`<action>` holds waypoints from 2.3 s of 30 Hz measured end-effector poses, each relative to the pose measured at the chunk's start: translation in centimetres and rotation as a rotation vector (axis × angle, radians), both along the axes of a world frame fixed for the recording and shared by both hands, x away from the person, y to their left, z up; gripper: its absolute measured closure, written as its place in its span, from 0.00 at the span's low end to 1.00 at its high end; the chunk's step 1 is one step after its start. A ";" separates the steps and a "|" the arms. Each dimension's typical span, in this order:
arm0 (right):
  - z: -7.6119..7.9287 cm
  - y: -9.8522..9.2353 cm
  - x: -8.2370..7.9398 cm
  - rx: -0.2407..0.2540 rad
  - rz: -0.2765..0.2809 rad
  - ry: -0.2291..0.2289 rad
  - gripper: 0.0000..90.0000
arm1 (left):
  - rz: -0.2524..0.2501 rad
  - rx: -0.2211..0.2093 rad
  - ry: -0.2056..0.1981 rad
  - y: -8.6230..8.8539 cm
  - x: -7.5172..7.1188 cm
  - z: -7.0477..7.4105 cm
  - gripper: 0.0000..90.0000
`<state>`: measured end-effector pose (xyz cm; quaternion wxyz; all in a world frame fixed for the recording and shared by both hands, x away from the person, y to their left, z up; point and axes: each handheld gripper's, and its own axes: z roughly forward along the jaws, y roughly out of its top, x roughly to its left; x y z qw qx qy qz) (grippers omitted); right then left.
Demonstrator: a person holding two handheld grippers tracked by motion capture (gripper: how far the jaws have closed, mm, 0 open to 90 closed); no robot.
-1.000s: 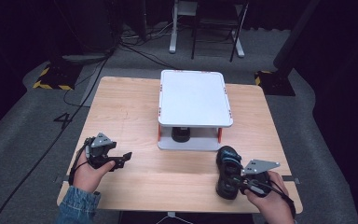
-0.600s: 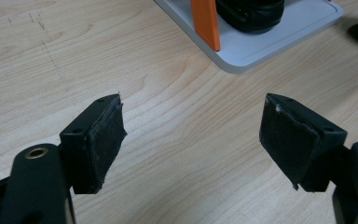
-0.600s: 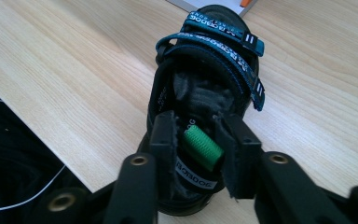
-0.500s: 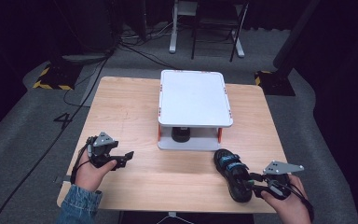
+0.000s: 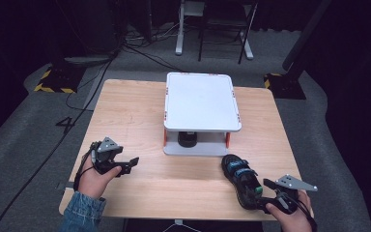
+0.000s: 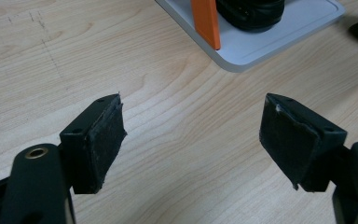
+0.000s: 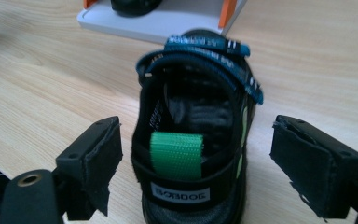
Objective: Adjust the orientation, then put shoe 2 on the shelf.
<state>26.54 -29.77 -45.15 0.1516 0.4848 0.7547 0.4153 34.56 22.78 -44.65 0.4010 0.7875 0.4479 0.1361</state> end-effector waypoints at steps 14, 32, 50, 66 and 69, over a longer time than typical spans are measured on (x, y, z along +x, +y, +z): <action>-0.4 -0.5 1.1 -0.022 0.062 0.041 0.83 | 0.006 -0.002 -0.003 0.2 -0.1 0.0 0.25; 1.0 0.9 2.5 0.184 0.089 -0.044 0.83 | 0.031 0.000 -0.003 1.1 -0.9 0.0 0.25; 0.6 8.2 8.9 0.157 -0.084 -0.096 0.82 | 0.094 -0.007 -0.007 3.5 -2.5 0.0 0.25; -1.3 11.4 13.6 0.126 -0.230 -0.076 0.76 | 0.102 -0.014 -0.016 3.9 -2.7 0.0 0.25; -1.3 11.3 13.6 0.131 -0.197 -0.081 0.66 | 0.101 -0.015 -0.018 3.9 -2.8 0.1 0.25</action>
